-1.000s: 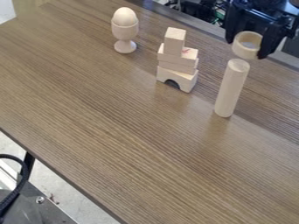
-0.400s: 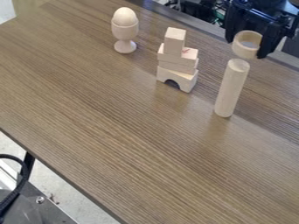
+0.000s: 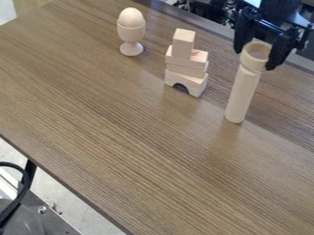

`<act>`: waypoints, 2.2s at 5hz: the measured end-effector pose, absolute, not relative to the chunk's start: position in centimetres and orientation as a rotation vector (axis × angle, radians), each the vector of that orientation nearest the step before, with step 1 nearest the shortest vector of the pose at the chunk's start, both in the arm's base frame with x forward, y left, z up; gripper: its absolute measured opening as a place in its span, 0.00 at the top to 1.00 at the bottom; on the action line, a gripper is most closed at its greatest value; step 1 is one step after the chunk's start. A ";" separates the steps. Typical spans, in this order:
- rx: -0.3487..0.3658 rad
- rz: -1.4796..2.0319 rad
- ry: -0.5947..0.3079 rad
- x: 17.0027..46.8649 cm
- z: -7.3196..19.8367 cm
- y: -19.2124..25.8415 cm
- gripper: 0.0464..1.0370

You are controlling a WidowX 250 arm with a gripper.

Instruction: Put the ring block above the tall thin cylinder

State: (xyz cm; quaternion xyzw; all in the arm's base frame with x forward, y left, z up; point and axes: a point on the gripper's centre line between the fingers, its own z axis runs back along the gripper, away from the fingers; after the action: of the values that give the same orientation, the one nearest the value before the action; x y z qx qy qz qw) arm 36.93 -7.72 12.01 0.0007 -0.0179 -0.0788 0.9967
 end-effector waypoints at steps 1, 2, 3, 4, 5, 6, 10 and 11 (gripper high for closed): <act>0.006 -0.156 -0.022 37.1 11.4 -7.6 0.27; 0.009 -0.158 -0.020 37.2 11.3 -7.6 0.27; 0.010 -0.154 -0.025 37.5 11.3 -7.5 0.27; 0.012 -0.154 -0.025 37.7 11.3 -7.5 0.27; 0.015 -0.148 -0.025 37.7 11.3 -7.4 0.27; 0.017 -0.145 -0.029 37.4 11.4 -7.2 0.27; 0.006 -0.133 -0.024 36.1 11.5 -6.7 0.27; 0.005 -0.132 -0.022 36.1 11.4 -6.8 0.27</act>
State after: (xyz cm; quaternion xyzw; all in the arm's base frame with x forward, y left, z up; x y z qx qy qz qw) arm 36.06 -6.77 11.45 0.0024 -0.0111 -0.0661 0.9977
